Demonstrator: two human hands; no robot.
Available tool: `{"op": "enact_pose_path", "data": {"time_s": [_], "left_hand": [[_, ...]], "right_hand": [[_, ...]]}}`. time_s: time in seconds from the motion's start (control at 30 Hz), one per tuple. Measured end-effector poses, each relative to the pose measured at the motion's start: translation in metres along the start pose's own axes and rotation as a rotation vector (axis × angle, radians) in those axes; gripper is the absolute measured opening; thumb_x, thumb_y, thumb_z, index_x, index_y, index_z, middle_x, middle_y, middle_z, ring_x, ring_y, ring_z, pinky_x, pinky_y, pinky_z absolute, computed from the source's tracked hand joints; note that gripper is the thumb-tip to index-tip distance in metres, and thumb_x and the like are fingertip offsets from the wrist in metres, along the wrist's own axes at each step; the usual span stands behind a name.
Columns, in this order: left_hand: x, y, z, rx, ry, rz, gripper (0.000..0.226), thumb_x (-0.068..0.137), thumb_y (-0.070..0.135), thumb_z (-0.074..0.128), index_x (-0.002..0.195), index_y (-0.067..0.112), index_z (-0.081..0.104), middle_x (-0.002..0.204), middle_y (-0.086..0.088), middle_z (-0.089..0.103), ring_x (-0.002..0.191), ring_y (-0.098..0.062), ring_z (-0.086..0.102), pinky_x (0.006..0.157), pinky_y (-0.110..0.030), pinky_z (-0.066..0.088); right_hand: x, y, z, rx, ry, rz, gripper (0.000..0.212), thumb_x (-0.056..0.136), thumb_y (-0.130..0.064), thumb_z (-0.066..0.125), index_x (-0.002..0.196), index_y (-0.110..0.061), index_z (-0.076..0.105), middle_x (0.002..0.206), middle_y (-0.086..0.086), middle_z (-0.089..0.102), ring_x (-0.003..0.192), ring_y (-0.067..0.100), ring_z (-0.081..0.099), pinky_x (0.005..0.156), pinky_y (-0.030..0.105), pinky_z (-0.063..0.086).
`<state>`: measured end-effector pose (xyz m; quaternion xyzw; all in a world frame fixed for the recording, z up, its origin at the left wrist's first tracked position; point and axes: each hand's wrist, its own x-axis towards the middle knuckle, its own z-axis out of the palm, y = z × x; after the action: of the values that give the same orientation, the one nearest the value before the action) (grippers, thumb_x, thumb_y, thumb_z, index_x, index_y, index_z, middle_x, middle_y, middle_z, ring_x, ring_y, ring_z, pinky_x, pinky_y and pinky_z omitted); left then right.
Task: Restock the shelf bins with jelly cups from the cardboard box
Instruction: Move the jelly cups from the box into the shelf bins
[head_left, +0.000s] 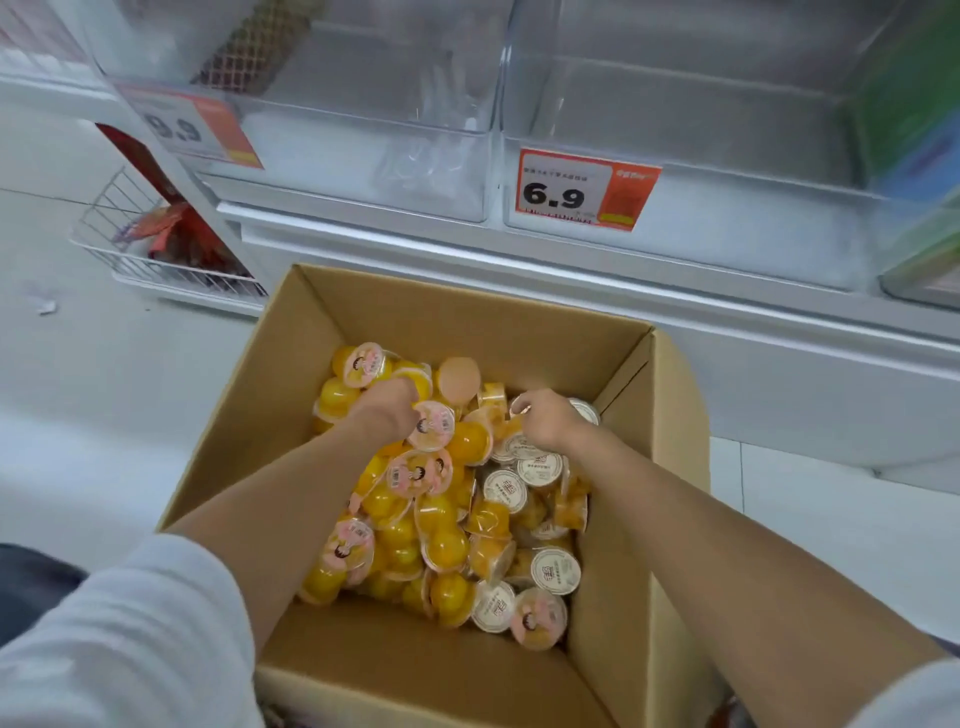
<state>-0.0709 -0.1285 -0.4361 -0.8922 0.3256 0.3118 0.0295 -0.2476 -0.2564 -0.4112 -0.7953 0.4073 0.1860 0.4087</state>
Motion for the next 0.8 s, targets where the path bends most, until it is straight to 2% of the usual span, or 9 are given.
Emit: {"op": "enact_pose_path", "data": {"time_s": [0.07,0.17,0.23,0.37,0.47,0.6,0.73,0.8], "left_hand": [[-0.001,0.0,0.003,-0.008,0.023,0.033,0.037,0.094,0.02,0.056,0.13,0.015,0.053,0.125,-0.009,0.061,0.112,-0.028,0.059,0.085,-0.034,0.049],[-0.013,-0.003,0.003,0.012,0.024,0.048,0.037,0.094,0.017,0.055,0.131,0.012,0.053,0.126,-0.011,0.06,0.115,-0.029,0.057,0.09,-0.035,0.048],[-0.023,-0.006,0.002,-0.007,0.031,0.047,0.037,0.095,0.015,0.054,0.131,0.011,0.053,0.13,-0.012,0.058,0.118,-0.029,0.055,0.093,-0.035,0.048],[-0.037,-0.014,-0.005,-0.024,0.043,0.05,0.04,0.095,0.016,0.055,0.134,0.013,0.05,0.132,-0.01,0.056,0.119,-0.028,0.055,0.092,-0.034,0.046],[-0.04,-0.012,-0.009,0.012,0.057,0.054,0.041,0.094,0.015,0.056,0.133,0.014,0.05,0.13,-0.008,0.057,0.117,-0.026,0.056,0.09,-0.033,0.047],[-0.025,-0.006,0.0,0.049,0.06,0.113,0.06,0.087,0.023,0.068,0.141,0.019,0.042,0.133,-0.004,0.054,0.117,-0.024,0.056,0.086,-0.032,0.048],[-0.003,-0.01,0.024,0.265,0.022,0.207,0.088,0.07,0.042,0.08,0.143,0.025,0.035,0.139,-0.002,0.045,0.128,-0.025,0.043,0.103,-0.043,0.042],[0.003,-0.012,0.032,0.393,0.074,0.25,0.092,0.069,0.05,0.079,0.144,0.024,0.032,0.137,-0.002,0.043,0.129,-0.025,0.04,0.104,-0.043,0.04]], "right_hand": [[-0.006,-0.002,-0.004,-0.058,0.029,0.0,0.034,0.088,0.007,0.044,0.116,0.003,0.063,0.118,0.021,0.063,0.087,0.027,0.058,0.059,0.028,0.044],[-0.019,-0.004,-0.004,-0.101,0.092,0.059,0.034,0.091,0.004,0.045,0.121,0.001,0.061,0.122,0.019,0.061,0.104,0.03,0.062,0.086,0.036,0.053],[-0.029,-0.004,0.003,-0.114,0.115,0.083,0.037,0.091,0.005,0.043,0.123,-0.002,0.06,0.123,0.017,0.06,0.108,0.03,0.061,0.091,0.037,0.052],[-0.039,-0.002,0.017,-0.086,0.105,0.05,0.041,0.089,0.008,0.041,0.125,-0.002,0.058,0.123,0.017,0.06,0.108,0.031,0.061,0.084,0.036,0.051],[-0.037,0.0,0.031,-0.06,0.095,-0.007,0.042,0.09,-0.001,0.045,0.131,-0.01,0.053,0.128,0.012,0.057,0.115,0.029,0.056,0.089,0.032,0.045],[-0.02,-0.001,0.049,-0.081,0.124,-0.073,0.035,0.086,-0.009,0.051,0.119,-0.018,0.059,0.117,0.008,0.064,0.106,0.029,0.06,0.089,0.038,0.051],[0.007,-0.003,0.079,-0.144,0.122,-0.136,0.04,0.077,-0.019,0.063,0.116,-0.029,0.061,0.113,-0.001,0.065,0.107,0.023,0.059,0.085,0.036,0.053],[0.019,-0.002,0.093,-0.233,0.125,-0.143,0.051,0.074,-0.019,0.068,0.122,-0.026,0.054,0.121,0.002,0.06,0.116,0.025,0.054,0.091,0.039,0.05]]}}
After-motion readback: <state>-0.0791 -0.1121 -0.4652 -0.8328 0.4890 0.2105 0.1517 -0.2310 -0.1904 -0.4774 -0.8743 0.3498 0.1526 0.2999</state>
